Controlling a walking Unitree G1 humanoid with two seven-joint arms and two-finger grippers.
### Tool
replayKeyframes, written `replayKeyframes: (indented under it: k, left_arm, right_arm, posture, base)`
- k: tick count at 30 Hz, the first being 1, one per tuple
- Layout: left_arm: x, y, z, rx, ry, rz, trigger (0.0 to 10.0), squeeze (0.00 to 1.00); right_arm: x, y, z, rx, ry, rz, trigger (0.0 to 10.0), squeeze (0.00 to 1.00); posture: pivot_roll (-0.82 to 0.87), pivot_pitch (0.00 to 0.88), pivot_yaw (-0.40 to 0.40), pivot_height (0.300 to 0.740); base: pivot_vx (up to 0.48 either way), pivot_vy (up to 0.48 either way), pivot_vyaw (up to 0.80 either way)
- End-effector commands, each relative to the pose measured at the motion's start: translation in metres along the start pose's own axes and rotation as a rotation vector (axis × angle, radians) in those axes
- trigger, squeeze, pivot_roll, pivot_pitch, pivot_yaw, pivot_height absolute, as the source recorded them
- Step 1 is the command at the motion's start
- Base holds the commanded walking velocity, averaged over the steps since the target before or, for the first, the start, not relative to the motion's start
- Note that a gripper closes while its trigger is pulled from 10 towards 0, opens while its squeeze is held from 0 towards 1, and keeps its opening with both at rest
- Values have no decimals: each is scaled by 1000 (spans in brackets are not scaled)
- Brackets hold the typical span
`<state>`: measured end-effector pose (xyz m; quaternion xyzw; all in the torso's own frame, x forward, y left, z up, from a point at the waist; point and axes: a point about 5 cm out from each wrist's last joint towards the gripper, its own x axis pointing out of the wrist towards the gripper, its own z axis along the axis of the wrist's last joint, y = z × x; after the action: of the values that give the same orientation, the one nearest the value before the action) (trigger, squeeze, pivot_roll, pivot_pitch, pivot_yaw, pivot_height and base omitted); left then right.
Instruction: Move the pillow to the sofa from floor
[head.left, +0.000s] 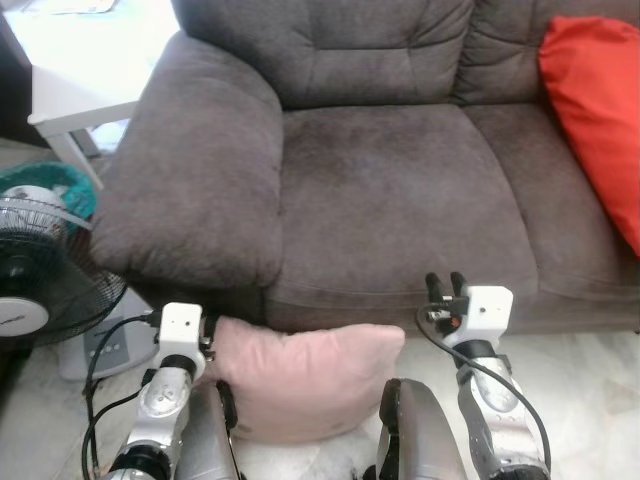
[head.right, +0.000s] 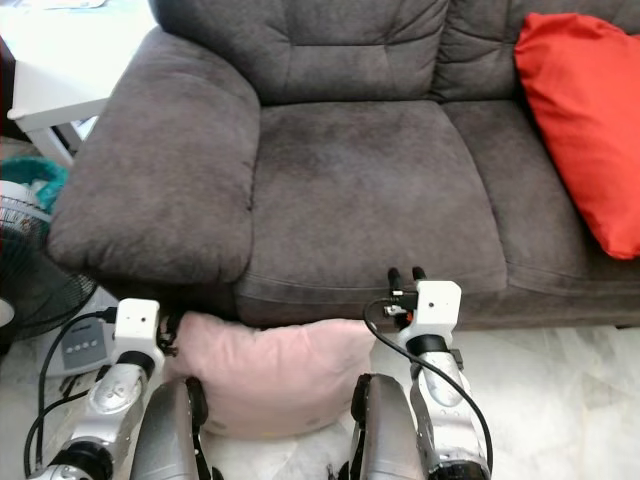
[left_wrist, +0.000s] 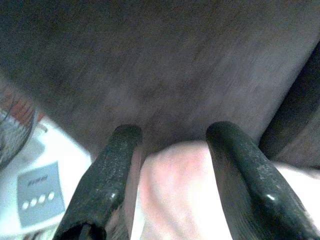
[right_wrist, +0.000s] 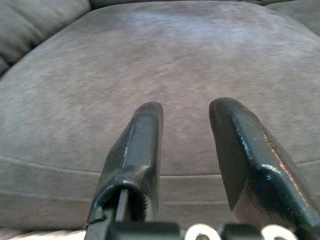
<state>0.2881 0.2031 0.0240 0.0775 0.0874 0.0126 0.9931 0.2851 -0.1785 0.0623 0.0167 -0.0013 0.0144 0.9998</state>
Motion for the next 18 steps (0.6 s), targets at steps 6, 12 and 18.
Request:
replayKeyframes:
  k: [6,12,18]
  left_arm:
    - [-10,-5,-20,-45,110,-17,10000,0]
    - [-7,5,-18,-71,124,21,10000,0]
    - [4,11,-5,-37,100,19,10000,0]
  right_arm:
    - [-4,-1,-6,3,30,-1,10000,0]
    - [-4,-2,-5,1,32,3,10000,0]
    - [-3,-3,-3,-1,25,5,10000,0]
  posture:
    - [134,123,-52,474]
    - [128,128,-56,474]
    - [120,132,-57,474]
  base:
    - [0,0,0]
    - [0,0,0]
    - [0,0,0]
